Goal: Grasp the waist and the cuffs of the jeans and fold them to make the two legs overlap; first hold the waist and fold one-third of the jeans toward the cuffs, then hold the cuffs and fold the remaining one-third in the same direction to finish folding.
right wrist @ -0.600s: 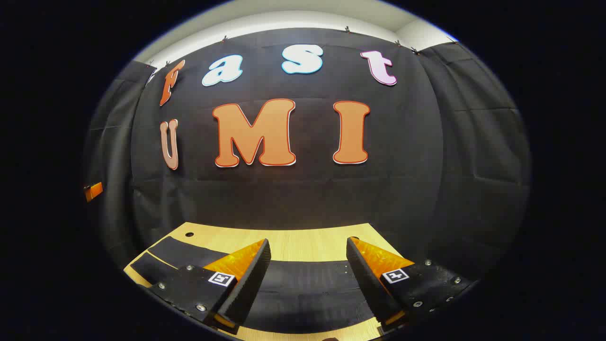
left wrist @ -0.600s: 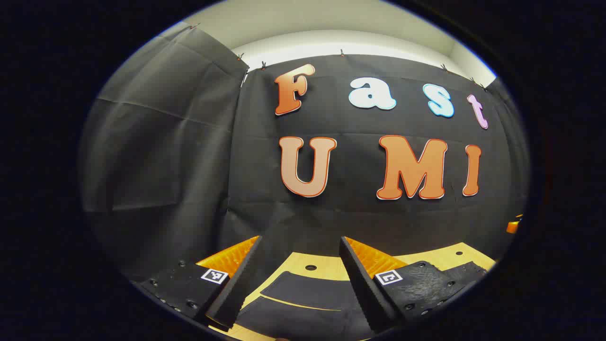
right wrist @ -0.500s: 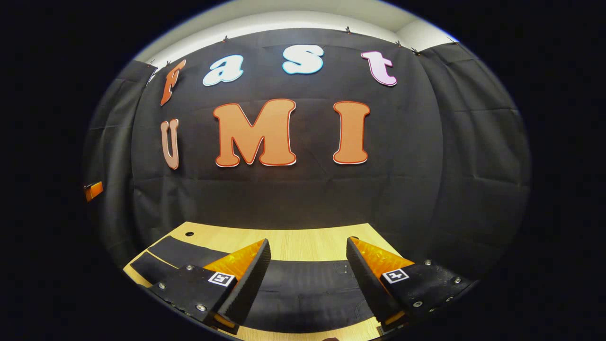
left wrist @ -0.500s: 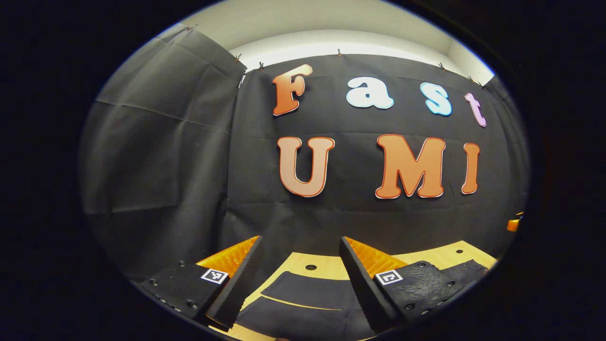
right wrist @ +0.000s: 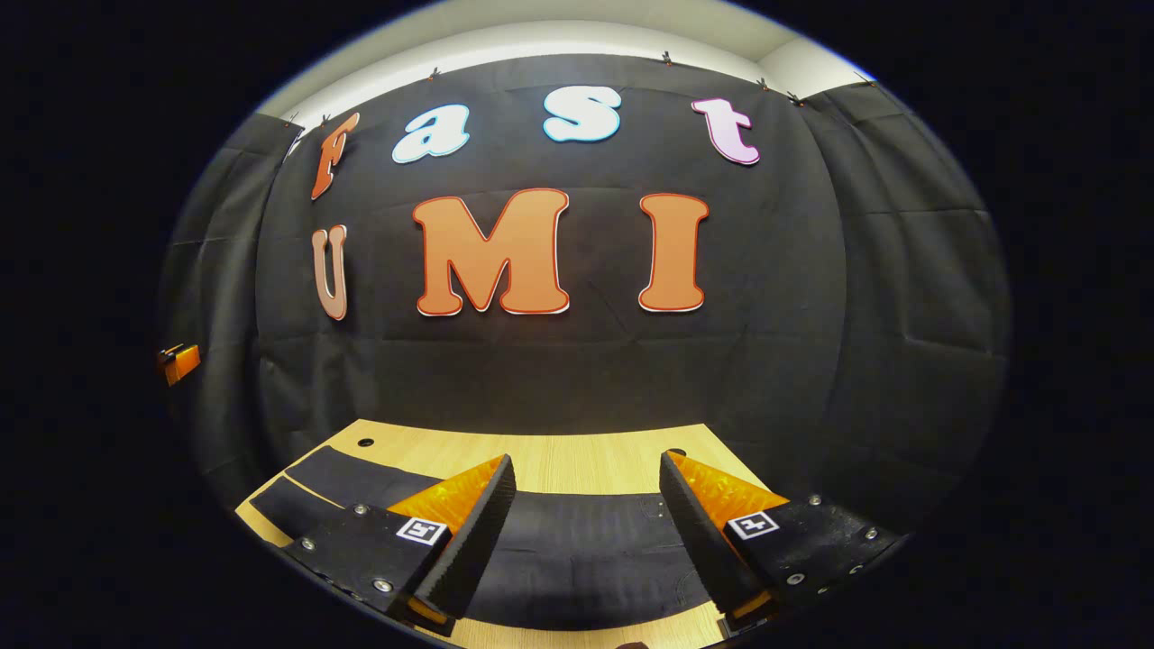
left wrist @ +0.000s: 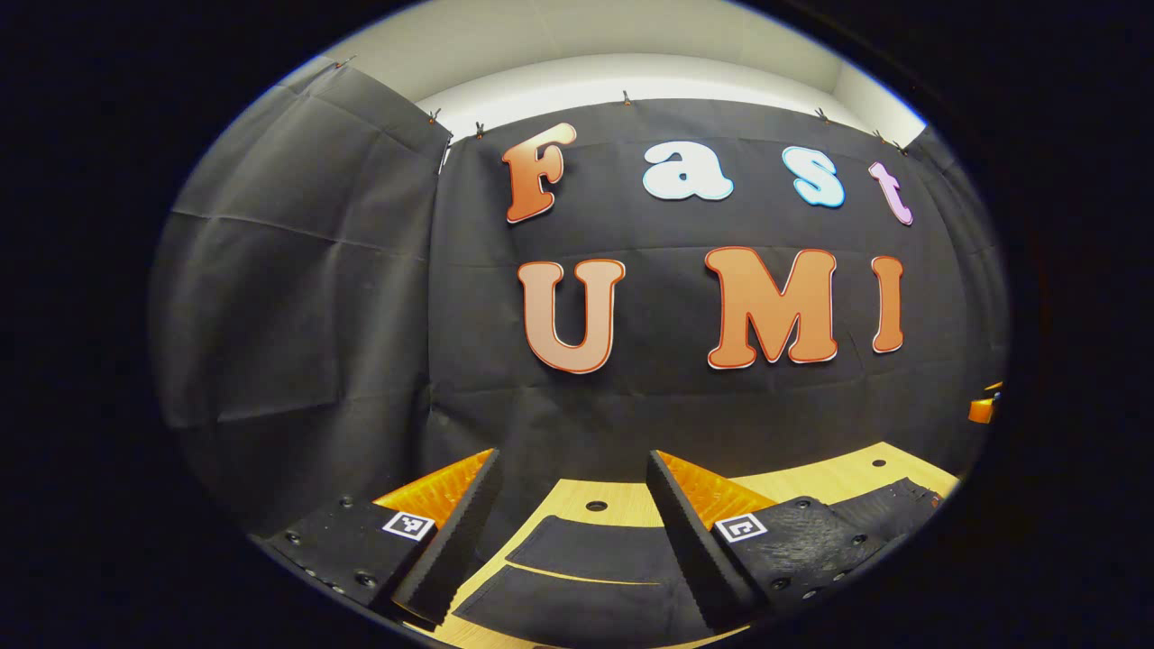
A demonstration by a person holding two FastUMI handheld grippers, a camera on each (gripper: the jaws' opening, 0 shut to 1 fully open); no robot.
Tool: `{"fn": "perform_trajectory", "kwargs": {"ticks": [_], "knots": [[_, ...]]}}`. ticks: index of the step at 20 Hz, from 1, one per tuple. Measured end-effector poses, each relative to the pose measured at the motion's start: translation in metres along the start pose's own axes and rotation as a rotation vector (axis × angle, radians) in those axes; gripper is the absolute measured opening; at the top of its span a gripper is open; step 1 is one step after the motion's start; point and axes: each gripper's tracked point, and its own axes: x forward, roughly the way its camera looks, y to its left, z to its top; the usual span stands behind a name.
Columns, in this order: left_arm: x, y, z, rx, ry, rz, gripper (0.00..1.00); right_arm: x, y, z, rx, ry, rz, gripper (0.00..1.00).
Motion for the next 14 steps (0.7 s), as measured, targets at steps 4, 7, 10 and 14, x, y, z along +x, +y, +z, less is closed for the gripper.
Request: {"fn": "perform_trajectory", "kwargs": {"ticks": [4, 7, 10, 14], "knots": [[0.000, -0.001, -0.001, 0.007, 0.003, 0.000, 0.97, 0.002, 0.003, 0.002, -0.003, -0.005, 0.009, 0.97], [0.001, 0.001, -0.003, 0.026, 0.008, -0.003, 0.97, 0.003, 0.005, -0.002, -0.004, 0.005, 0.014, 0.97], [0.002, 0.001, -0.015, 0.106, 0.023, -0.017, 0.96, 0.005, 0.009, -0.013, -0.008, 0.032, 0.023, 0.98], [0.000, 0.002, -0.065, 0.343, 0.111, -0.033, 1.00, 0.012, 0.018, -0.029, -0.018, 0.074, 0.035, 0.97]]}}
